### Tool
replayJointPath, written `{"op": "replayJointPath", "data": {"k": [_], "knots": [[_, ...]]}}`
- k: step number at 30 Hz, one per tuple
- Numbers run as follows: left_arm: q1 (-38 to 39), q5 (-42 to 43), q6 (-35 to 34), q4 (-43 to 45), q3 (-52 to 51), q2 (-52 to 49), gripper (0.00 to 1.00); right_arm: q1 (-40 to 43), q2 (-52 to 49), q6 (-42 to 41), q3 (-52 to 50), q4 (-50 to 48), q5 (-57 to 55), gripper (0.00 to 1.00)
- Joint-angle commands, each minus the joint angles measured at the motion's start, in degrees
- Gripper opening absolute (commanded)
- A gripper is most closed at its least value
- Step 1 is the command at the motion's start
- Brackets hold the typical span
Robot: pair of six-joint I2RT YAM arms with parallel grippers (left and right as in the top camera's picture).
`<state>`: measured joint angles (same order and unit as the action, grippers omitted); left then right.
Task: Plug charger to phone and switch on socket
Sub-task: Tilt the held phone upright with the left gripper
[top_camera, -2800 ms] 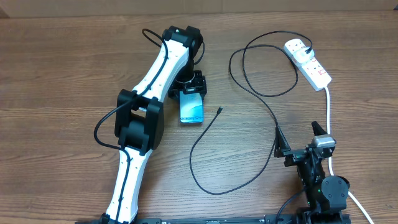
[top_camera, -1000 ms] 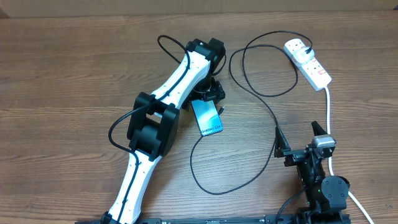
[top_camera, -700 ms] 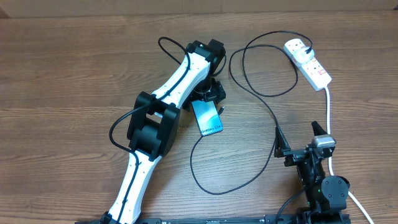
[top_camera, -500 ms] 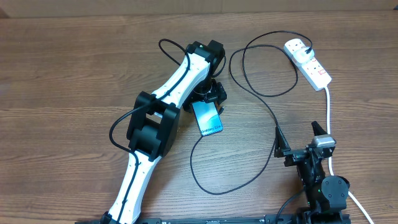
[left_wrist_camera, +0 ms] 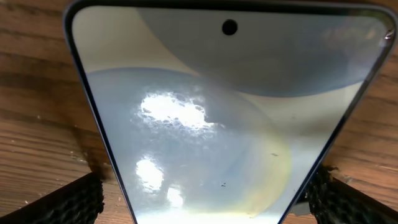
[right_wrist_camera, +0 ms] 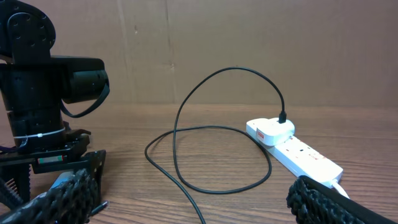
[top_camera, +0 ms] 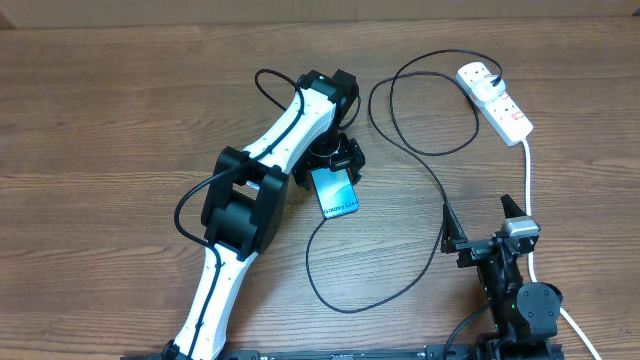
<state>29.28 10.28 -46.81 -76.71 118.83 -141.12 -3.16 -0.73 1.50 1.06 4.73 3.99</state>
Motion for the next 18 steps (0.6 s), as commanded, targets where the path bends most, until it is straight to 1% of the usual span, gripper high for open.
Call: {"op": "replayJointPath", "data": {"k": [1, 3, 5, 17, 18], "knots": [[1.1, -2.1, -0.8, 0.2, -1.9, -1.3, 0.97, -0.3, 0.6, 0.1, -0.6, -0.2, -0.7, 1.00], [1.1, -2.6, -0.8, 0.7, -1.9, -1.3, 0.92, -0.3, 0.6, 0.1, -0.6, -0.2, -0.7, 1.00], [1.1, -3.3, -0.8, 1.2, -2.0, -1.3, 0.90, -0.3, 0.6, 0.1, -0.6, -0.2, -0.7, 1.00], [1.2, -3.5, -0.8, 1.8, -2.1, -1.3, 0.87, -0.3, 0.6, 0.1, -0.6, -0.1, -0.7, 1.00], [1.2, -3.7, -0.8, 1.8, -2.1, -1.3, 0.85, -0.3, 0.6, 0.1, -0.6, -0.2, -0.7, 1.00]]}}
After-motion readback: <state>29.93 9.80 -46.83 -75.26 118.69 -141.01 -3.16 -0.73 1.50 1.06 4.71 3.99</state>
